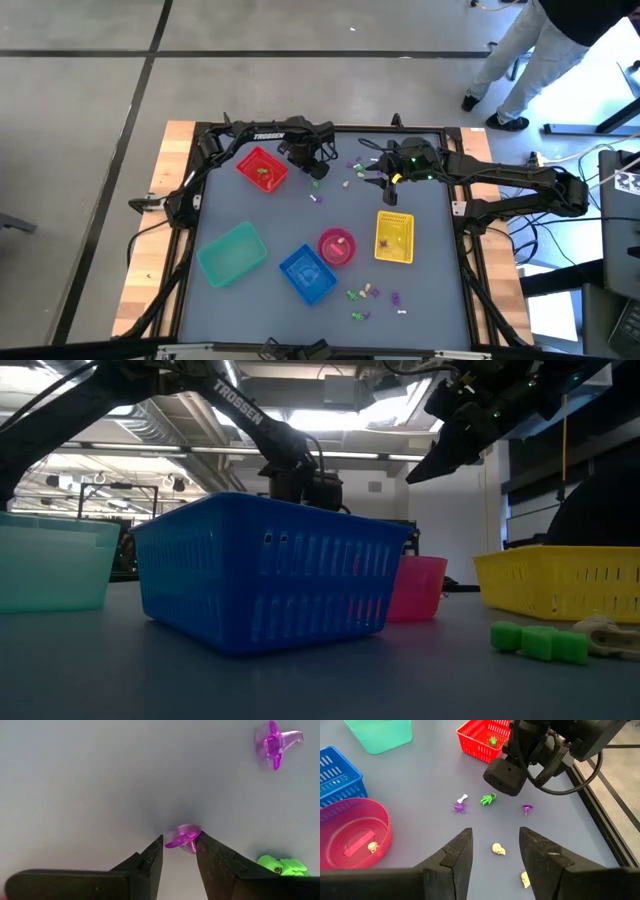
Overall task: Sort Halloween decoration
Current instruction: Put the violet witch hat toy into the blue bin
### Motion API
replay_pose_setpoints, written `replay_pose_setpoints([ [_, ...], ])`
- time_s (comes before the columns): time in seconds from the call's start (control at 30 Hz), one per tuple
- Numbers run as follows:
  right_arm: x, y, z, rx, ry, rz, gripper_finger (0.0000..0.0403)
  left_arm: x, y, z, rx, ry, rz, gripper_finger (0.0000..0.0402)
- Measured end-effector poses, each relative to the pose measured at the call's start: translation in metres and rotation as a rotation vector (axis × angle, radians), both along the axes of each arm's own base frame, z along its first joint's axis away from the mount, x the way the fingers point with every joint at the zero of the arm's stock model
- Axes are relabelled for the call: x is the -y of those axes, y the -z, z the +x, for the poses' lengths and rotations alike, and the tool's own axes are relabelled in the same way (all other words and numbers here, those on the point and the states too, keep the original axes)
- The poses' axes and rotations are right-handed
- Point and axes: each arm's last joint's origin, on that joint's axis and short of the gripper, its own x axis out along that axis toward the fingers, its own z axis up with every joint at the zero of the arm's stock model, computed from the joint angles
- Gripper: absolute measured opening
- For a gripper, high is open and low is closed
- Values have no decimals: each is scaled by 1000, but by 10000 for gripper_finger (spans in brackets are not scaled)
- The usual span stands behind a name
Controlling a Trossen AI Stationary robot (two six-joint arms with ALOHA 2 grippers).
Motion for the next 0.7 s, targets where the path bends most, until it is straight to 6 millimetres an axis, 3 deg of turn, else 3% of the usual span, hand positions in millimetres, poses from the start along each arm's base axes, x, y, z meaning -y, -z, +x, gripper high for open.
replay_pose_setpoints([
  [0.27,0,0,0,0,0,0,159,0,1,1,4,1,3,101],
  [0.7,0,0,0,0,0,0,159,0,2,0,1,2,-1,46],
])
